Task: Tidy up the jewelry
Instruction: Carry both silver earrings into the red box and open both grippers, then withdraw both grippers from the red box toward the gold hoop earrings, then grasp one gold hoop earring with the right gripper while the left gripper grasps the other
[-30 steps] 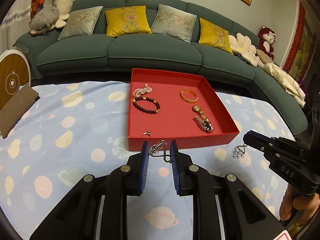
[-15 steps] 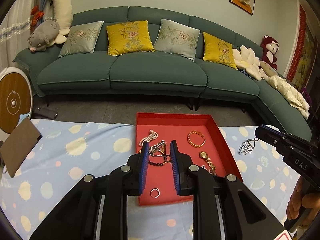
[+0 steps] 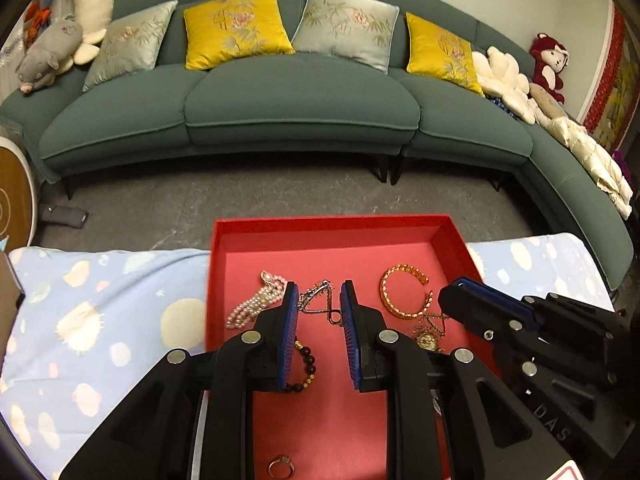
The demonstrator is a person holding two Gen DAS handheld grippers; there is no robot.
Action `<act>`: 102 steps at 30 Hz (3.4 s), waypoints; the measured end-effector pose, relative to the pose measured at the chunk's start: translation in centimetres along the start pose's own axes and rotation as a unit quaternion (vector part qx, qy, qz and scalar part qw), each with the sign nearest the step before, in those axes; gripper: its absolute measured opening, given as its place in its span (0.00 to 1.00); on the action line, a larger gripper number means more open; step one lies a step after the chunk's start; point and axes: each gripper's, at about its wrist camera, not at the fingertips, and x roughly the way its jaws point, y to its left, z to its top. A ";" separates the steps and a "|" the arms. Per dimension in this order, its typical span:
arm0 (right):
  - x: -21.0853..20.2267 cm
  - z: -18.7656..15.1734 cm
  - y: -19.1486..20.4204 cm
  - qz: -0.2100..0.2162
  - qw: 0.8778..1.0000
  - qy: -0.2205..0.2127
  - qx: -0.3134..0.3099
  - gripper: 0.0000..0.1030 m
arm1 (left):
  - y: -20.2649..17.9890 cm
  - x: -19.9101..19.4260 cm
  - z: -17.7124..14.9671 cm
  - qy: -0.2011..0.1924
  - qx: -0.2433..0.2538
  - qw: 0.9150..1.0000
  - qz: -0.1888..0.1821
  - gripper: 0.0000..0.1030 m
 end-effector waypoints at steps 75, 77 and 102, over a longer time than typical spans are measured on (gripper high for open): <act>-9.9 -19.8 3.0 -0.049 0.997 0.052 -0.038 0.15 | -4.9 -7.6 -20.2 0.057 0.016 0.998 0.010 0.48; -10.1 -19.9 2.1 -0.053 0.997 0.052 -0.031 0.15 | -5.4 -7.0 -20.3 0.060 0.021 0.998 0.011 0.48; -10.7 -19.7 -0.2 -0.052 0.997 0.052 -0.002 0.15 | -7.1 -5.7 -21.2 0.059 0.062 0.996 0.014 0.13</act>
